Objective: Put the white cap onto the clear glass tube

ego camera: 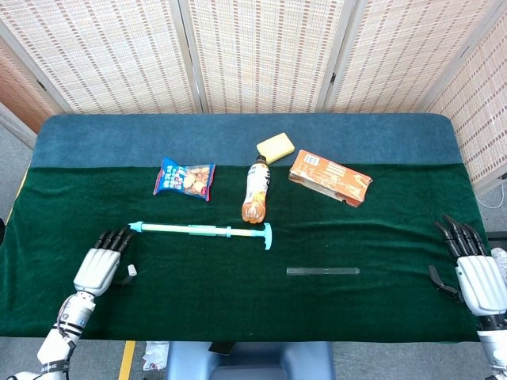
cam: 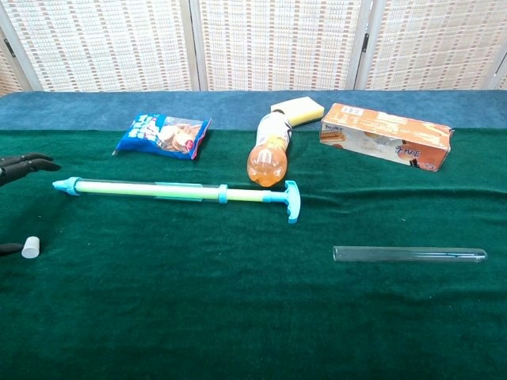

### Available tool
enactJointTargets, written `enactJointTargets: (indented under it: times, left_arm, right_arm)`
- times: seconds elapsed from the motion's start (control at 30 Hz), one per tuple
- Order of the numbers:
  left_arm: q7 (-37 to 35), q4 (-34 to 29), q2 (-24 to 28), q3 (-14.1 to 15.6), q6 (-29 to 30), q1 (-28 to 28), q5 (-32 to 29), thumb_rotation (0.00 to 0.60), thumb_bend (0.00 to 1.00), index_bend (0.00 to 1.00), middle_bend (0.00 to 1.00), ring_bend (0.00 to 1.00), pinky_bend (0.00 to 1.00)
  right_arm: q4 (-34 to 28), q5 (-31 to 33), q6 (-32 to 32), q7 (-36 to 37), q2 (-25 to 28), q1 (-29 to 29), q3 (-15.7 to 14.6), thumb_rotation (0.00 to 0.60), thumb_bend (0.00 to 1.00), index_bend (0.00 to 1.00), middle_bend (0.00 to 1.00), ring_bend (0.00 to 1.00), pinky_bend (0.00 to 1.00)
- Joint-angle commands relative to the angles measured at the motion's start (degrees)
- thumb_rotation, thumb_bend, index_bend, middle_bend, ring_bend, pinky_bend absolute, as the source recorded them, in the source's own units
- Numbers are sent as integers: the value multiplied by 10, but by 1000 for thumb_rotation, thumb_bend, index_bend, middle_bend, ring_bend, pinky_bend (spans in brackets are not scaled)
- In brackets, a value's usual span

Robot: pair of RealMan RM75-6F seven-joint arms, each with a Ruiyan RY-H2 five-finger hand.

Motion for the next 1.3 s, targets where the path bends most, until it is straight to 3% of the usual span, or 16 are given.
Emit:
enactJointTargets:
  times: [0.03, 0.57, 1.3]
  left_arm:
    - [2, 8, -9, 0, -5, -5, -3, 600, 268, 0, 0, 0, 0]
    - [23, 55, -45, 0, -17, -17, -30, 600, 269, 0, 0, 0, 0]
    - [16, 83, -53, -40, -33, -40, -90, 600, 269, 0, 0, 0, 0]
  right_arm:
    - [1, 1, -1, 2, 0, 0, 0, 600, 493, 28, 30, 21, 0]
    - [3, 2, 5, 3, 0, -5, -2, 600, 493, 27, 30, 22, 0]
    - [3, 9, 2, 1, -1, -9, -3, 600, 493, 27, 30, 21, 0]
